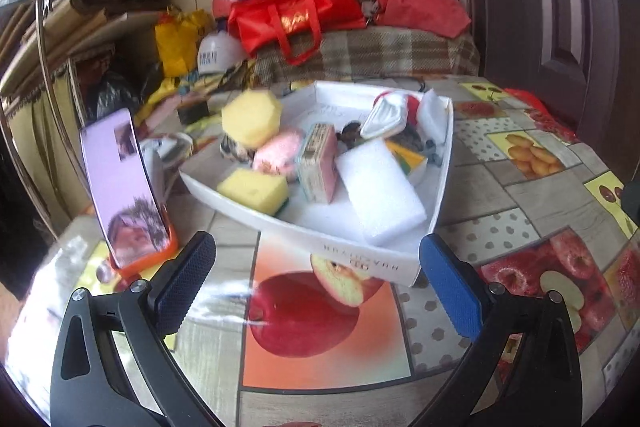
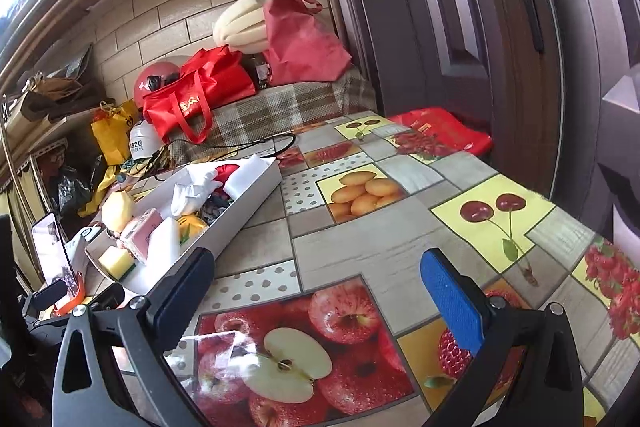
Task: Organize soft objects
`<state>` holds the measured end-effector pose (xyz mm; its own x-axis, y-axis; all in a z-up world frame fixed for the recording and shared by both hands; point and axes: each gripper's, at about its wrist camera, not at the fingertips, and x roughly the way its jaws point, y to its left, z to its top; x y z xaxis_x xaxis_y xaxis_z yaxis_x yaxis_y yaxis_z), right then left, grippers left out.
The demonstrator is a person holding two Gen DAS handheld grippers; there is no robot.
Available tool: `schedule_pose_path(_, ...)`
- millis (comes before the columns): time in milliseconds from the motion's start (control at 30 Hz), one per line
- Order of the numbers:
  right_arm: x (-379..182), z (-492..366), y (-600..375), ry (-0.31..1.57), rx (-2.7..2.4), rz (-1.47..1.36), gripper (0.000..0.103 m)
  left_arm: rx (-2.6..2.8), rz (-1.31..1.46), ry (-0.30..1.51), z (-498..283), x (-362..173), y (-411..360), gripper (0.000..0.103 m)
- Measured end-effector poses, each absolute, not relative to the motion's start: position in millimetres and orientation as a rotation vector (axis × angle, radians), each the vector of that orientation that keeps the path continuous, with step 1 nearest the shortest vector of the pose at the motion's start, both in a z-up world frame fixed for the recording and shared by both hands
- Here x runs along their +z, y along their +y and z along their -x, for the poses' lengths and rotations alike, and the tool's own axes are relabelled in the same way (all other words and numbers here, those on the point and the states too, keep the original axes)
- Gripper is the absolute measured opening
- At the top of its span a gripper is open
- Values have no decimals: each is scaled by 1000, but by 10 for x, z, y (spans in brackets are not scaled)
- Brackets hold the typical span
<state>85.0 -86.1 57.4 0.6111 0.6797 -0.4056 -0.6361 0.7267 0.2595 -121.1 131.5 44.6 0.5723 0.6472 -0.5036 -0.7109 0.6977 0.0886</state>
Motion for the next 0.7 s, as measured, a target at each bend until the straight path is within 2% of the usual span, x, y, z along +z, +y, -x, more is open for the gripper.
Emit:
schedule_pose_path(200,599,-845,-961,488,759,-137,103,831,23,474,1272,727,1121,103)
schedule_pose_path(400,632,-821,-983,465,765,-149,103,777,155,501,1319,1038,1189,103)
schedule_pose_path(700,671,-766,-953,438,784,-130,103,800,186,516,1336,1030,1218,103)
